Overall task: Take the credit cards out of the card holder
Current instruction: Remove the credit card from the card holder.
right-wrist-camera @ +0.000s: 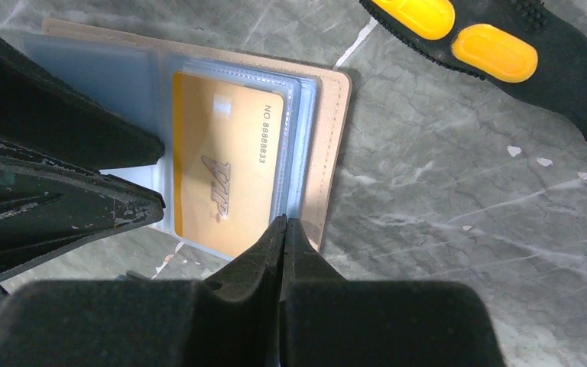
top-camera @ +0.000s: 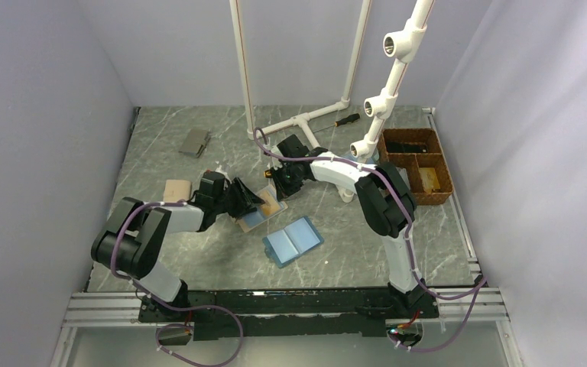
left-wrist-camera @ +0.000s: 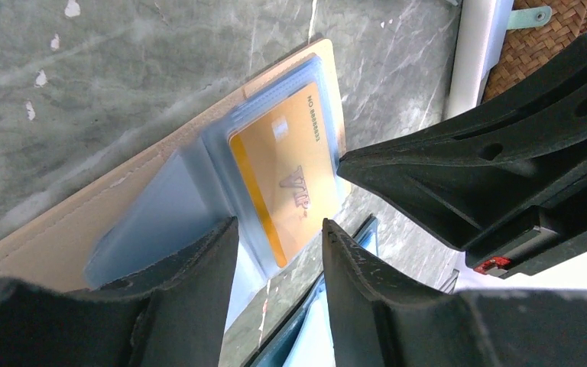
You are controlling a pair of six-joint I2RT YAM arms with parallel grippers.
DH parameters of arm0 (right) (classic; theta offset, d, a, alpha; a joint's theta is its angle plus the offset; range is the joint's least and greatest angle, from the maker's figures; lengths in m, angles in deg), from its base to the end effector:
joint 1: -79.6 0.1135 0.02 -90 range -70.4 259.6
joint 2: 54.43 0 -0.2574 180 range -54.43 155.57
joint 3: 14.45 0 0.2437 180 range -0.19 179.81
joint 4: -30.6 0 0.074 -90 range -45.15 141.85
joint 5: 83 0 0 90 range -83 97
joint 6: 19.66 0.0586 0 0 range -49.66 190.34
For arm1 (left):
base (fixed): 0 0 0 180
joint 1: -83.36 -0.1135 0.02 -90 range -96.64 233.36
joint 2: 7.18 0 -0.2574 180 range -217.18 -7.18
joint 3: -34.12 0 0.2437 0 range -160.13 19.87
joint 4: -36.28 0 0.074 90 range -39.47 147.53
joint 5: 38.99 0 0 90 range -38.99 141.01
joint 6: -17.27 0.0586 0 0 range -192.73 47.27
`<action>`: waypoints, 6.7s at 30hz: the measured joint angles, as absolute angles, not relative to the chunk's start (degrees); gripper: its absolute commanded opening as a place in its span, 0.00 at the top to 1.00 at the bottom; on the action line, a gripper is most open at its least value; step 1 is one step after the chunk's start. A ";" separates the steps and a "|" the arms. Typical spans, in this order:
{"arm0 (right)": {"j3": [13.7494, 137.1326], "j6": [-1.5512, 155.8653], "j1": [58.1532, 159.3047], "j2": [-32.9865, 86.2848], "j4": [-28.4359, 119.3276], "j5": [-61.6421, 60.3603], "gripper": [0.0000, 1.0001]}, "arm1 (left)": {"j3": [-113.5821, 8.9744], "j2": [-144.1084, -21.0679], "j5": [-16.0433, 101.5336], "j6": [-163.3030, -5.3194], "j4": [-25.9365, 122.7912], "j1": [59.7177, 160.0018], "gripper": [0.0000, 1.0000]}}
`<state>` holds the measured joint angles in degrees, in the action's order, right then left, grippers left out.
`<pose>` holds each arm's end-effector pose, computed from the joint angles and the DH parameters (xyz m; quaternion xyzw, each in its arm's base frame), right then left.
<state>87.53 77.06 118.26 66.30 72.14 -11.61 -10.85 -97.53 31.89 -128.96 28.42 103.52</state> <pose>0.3370 0.2935 0.1439 -0.3023 0.9056 0.2418 0.1731 0.2706 -0.1198 0.1186 -0.2040 0.8638 -0.3867 0.2505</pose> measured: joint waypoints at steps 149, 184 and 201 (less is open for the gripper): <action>107.97 24.61 113.25 65.38 99.22 -43.50 0.33 | -0.98 -74.32 18.30 -94.49 23.96 100.86 1.00; 108.42 4.43 115.79 71.06 110.59 -46.30 0.99 | 0.90 -67.02 20.92 -89.90 26.19 104.77 1.00; 114.30 1.29 115.35 74.58 118.48 -47.13 1.00 | 0.93 -65.94 22.41 -90.49 27.70 104.94 0.91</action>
<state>114.30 1.29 115.35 74.58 118.48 -47.13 0.93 -65.94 22.41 -90.49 27.70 104.94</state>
